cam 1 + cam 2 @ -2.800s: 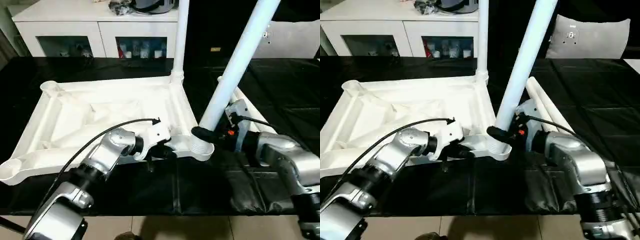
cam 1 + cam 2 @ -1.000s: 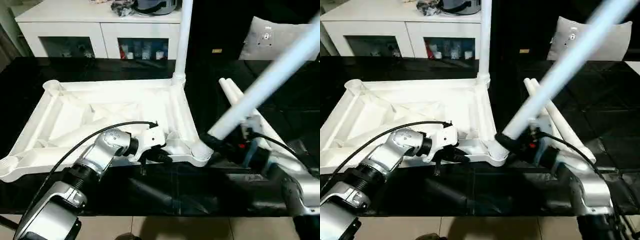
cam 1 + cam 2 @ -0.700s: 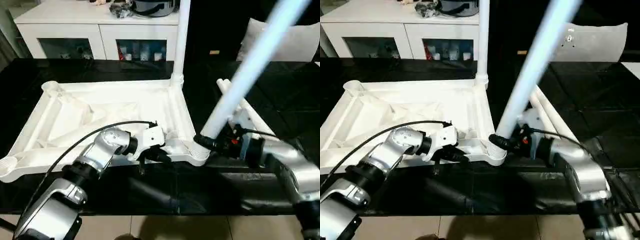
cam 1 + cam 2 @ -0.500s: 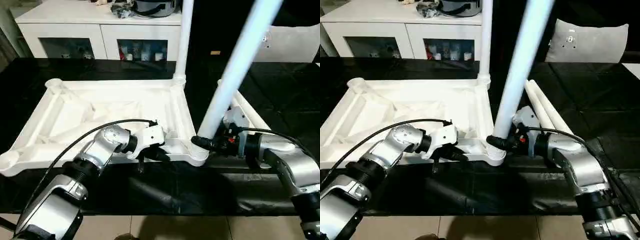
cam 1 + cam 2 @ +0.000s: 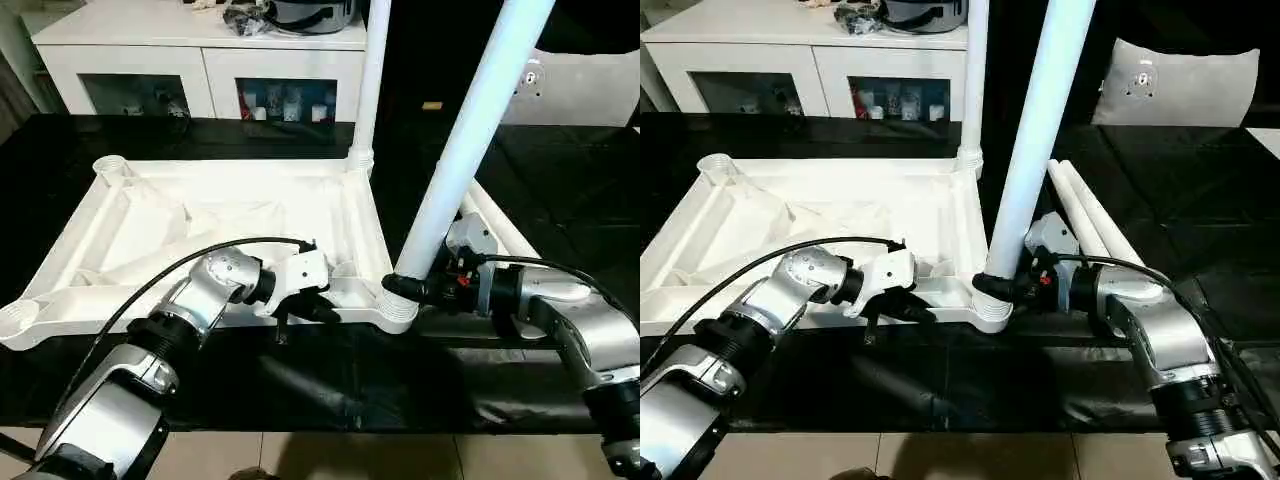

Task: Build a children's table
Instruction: Insert table leg to table base, then rotate leg to tighten

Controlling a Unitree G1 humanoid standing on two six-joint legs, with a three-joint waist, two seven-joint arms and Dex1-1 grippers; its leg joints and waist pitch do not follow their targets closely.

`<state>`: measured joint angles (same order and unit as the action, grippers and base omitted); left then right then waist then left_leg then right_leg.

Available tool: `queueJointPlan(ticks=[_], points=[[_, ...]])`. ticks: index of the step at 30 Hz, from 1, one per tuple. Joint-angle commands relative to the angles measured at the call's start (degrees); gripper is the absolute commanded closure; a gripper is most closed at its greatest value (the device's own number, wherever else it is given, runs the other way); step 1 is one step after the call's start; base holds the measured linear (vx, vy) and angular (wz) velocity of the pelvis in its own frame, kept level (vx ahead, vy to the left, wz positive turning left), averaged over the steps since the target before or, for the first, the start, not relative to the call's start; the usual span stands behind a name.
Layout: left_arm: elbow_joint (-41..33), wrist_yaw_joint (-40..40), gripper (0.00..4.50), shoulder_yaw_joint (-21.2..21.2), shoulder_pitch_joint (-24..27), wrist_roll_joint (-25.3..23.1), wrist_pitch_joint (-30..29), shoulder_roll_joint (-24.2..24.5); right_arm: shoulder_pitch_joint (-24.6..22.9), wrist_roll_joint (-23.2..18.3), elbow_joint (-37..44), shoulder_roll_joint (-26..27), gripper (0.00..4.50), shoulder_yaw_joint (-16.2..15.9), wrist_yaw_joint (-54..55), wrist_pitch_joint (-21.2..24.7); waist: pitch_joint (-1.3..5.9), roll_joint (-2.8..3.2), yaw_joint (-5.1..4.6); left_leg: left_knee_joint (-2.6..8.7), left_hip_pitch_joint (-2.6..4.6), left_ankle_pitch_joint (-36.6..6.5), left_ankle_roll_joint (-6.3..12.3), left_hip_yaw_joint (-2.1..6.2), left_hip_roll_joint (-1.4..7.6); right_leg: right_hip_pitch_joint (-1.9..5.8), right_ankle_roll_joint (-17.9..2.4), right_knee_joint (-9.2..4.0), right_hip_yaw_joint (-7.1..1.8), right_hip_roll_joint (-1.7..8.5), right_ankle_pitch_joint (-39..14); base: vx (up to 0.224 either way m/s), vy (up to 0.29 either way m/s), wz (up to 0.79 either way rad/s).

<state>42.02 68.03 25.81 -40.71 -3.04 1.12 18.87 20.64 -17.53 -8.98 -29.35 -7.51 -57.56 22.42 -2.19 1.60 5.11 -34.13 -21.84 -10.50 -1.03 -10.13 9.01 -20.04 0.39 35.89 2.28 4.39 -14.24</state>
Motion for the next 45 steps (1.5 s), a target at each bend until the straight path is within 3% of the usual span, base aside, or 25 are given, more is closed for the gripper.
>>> queueJointPlan(ticks=[1,4,5,6,8,9,11,15,19,23,26,28,30,33,35,36,39,41,45], points=[[-0.02,-4.64,4.5,-2.72,-0.56,-1.4,-2.9,1.35,-3.71,1.14,-1.83,1.9,2.64,-4.18,1.82,5.7,2.14,-0.27,0.03,5.45,1.49,-18.08,-1.09,1.96,4.89,0.43,-14.76,-5.21,-2.73,5.33,-10.09,0.0,0.0,0.0],[-3.96,-8.35,4.5,-4.25,1.87,-0.63,-8.35,0.46,-3.9,1.91,-0.65,5.03,2.64,-2.43,9.35,8.39,1.74,-0.31,-0.22,5.84,1.62,-20.77,-2.47,2.14,4.74,0.14,-13.42,-5.62,-2.84,5.43,-15.56,0.0,0.0,0.0],[-5.79,-9.38,4.5,-4.7,2.93,-0.27,-10.3,0.01,-3.91,1.98,-0.22,5.97,2.64,-1.92,11.37,9.52,1.44,-0.23,-0.39,5.89,1.76,-23.17,-3.08,2.29,4.6,-0.07,-12.29,-6.14,-2.96,5.6,-20.81,0.0,0.0,0.0],[-11.11,-12.67,4.5,-5.56,5.68,0.06,-15.99,-1.54,-3.7,2.87,0.37,8.2,2.64,-1.07,16.37,12.07,1.33,-0.01,-0.72,6.32,1.67,-24.7,-4.26,2.7,4.87,-0.01,-11.23,-6.12,-3.03,5.73,-24.02,0.0,0.0,0.0],[-13.78,-15.02,4.5,-6.19,6.9,0.21,-19.38,-2.94,-3.34,3.42,0.2,9.55,2.64,-0.54,19.19,13.56,1.27,-0.17,-1.18,6.48,2.0,-27.51,-5.38,3.05,4.72,-0.45,-8.99,-6.63,-2.9,5.67,-28.85,0.0,0.0,0.0],[-17.73,-19.22,4.5,-6.51,8.24,-0.52,-24.13,-5.92,-2.24,4.15,-1.22,12.24,2.64,0.73,23.71,14.89,1.24,-0.67,-1.71,6.43,2.19,-28.43,-5.66,3.08,4.58,-0.83,-8.37,-6.9,-2.9,5.51,-30.05,0.0,0.0,0.0],[-19.27,-21.09,4.5,-6.29,8.55,-1.17,-25.71,-7.59,-1.32,3.94,-2.58,13.9,2.64,1.75,25.81,15.54,1.38,-0.25,-2.1,6.52,2.19,-27.87,-5.7,3.08,4.52,-0.82,-8.19,-7.06,-2.78,5.33,-28.41,0.0,0.0,0.0],[-22.97,-24.96,4.5,-3.9,8.19,-4.57,-29.37,-11.51,3.91,5.28,-10.27,18.44,2.64,4.58,34.23,15.09,1.32,-0.32,-2.45,6.52,2.25,-28.04,-5.6,2.88,4.3,-1.15,-8.0,-7.42,-2.87,5.13,-25.6,0.0,0.0,0.0],[-24.12,-25.71,4.5,-3.67,7.93,-5.12,-30.5,-11.25,5.51,6.34,-11.64,19.8,2.64,4.17,35.12,16.24,1.52,-0.4,-2.93,6.62,1.65,-26.18,-5.27,2.9,4.2,-0.75,-7.87,-7.22,-2.8,5.01,-22.95,0.0,0.0,0.0],[-25.93,-25.43,4.5,-3.32,8.76,-5.75,-30.97,-9.15,5.91,7.08,-12.07,20.39,2.64,3.71,35.17,16.55,2.02,-0.25,-2.78,6.5,1.16,-20.44,-3.84,2.41,4.2,-0.13,-9.91,-6.26,-2.76,4.6,-12.07,0.0,0.0,0.0],[-26.54,-24.85,4.5,-3.31,9.41,-5.62,-30.14,-8.27,6.2,7.41,-13.14,20.22,2.64,3.14,34.3,14.81,2.36,-0.49,-2.65,5.98,0.9,-14.9,-1.93,1.96,4.04,0.4,-11.49,-5.86,-2.67,4.64,-5.12,0.0,0.0,0.0],[-26.87,-24.72,4.5,-3.28,9.65,-5.68,-30.19,-8.15,6.48,6.96,-14.12,20.44,2.64,3.71,33.72,13.6,2.38,-0.48,-2.56,5.85,0.83,-13.35,-1.08,1.78,3.98,0.55,-12.31,-5.79,-2.64,4.63,-3.65,0.0,0.0,0.0],[-26.93,-24.52,4.5,-3.33,9.8,-5.48,-29.9,-7.8,6.51,6.98,-14.68,20.23,2.08,4.14,32.91,11.99,2.18,-0.44,-2.54,5.97,0.92,-14.42,-1.02,1.74,4.11,0.48,-12.65,-6.01,-2.6,4.58,-6.29,0.0,0.0,0.0],[-25.91,-24.76,4.5,-4.21,9.68,-4.63,-27.58,-7.57,5.75,6.52,-13.61,19.52,1.88,4.68,30.85,10.27,2.21,-0.32,-2.47,6.05,1.31,-16.24,-1.72,1.74,4.24,0.22,-12.64,-6.2,-2.63,4.41,-8.78,0.0,0.0,0.0],[-25.36,-25.0,4.5,-4.7,9.6,-4.26,-26.71,-7.48,5.29,6.17,-12.9,19.04,1.56,4.77,29.57,9.43,2.67,-0.41,-2.02,5.79,1.15,-13.81,-1.65,1.72,4.32,0.66,-12.9,-5.64,-2.6,4.44,-4.43,0.0,0.0,0.0],[-23.92,-24.84,4.5,-5.25,9.52,-3.91,-24.81,-6.87,4.22,5.22,-11.57,17.91,1.56,5.34,27.46,8.24,2.71,-0.45,-1.81,5.51,1.01,-10.9,-0.5,1.58,4.24,0.76,-13.17,-5.26,-2.54,4.22,0.6,0.0,0.0,0.0],[-23.04,-24.05,4.5,-5.02,9.56,-4.05,-23.07,-5.92,3.35,5.07,-10.62,16.4,1.23,5.18,25.34,6.92,2.79,-0.49,-1.42,5.06,0.81,-6.89,1.84,1.4,4.07,1.0,-14.31,-4.71,-2.34,4.35,7.31,0.0,0.0,0.0],[-22.72,-23.64,4.5,-4.85,9.64,-4.14,-22.3,-5.44,2.81,4.89,-9.79,15.57,1.13,5.11,24.25,6.58,2.78,-0.25,-1.21,4.96,0.77,-7.37,2.42,1.41,4.07,1.1,-14.42,-4.83,-2.3,4.53,5.72,0.0,0.0,0.0],[-20.28,-21.81,4.5,-4.85,9.27,-3.78,-19.06,-3.64,-0.55,2.12,-3.72,11.16,0.83,5.09,14.89,3.23,2.78,-0.63,-0.98,4.9,0.58,-8.15,2.84,1.45,4.19,1.38,-14.07,-4.84,-2.16,4.43,3.27,0.0,0.0,0.0]])
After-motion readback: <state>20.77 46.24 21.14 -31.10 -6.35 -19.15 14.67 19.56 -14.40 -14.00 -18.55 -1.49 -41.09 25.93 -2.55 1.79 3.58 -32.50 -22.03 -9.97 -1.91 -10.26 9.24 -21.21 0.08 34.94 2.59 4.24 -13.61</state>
